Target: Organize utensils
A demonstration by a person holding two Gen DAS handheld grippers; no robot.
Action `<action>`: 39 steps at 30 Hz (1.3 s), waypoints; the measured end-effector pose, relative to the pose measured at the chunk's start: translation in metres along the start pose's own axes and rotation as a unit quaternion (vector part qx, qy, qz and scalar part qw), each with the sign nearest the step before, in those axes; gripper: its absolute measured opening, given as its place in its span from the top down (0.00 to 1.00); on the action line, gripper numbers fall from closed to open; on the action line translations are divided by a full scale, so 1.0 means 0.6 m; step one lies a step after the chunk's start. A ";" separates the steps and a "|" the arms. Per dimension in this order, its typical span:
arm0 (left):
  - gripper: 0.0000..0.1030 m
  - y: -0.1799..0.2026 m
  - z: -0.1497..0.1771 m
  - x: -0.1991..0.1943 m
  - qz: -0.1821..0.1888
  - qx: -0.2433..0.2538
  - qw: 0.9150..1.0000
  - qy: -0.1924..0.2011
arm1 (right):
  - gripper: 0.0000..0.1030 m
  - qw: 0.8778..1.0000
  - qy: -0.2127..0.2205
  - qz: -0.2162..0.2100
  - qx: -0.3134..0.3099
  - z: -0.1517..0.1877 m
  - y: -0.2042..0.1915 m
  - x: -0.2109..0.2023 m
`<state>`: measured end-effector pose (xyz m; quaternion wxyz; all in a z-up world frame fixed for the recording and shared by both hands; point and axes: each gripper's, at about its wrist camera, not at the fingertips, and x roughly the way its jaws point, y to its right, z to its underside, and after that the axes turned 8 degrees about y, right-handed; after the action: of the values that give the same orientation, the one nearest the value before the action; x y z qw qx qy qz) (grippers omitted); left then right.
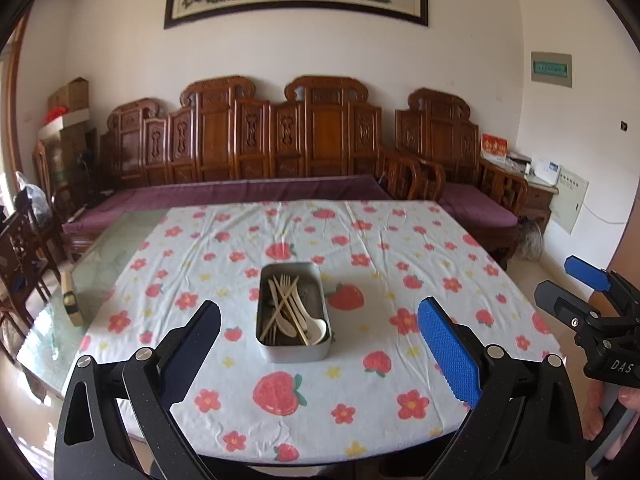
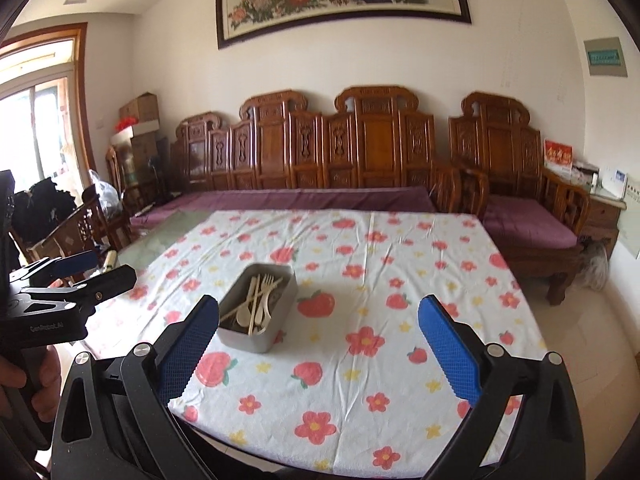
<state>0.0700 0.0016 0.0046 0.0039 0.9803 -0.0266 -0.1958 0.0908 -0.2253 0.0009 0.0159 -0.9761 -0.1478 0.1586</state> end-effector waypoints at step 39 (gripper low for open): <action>0.07 0.024 -0.028 -0.055 -0.011 -0.001 0.999 0.043 | 0.03 0.999 0.036 0.026 0.007 -0.019 0.003 -0.053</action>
<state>0.0452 -0.0108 0.0331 0.0034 0.9880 -0.0150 -0.1534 0.0659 -0.2364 0.0215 0.0242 -0.9845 -0.1208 0.1252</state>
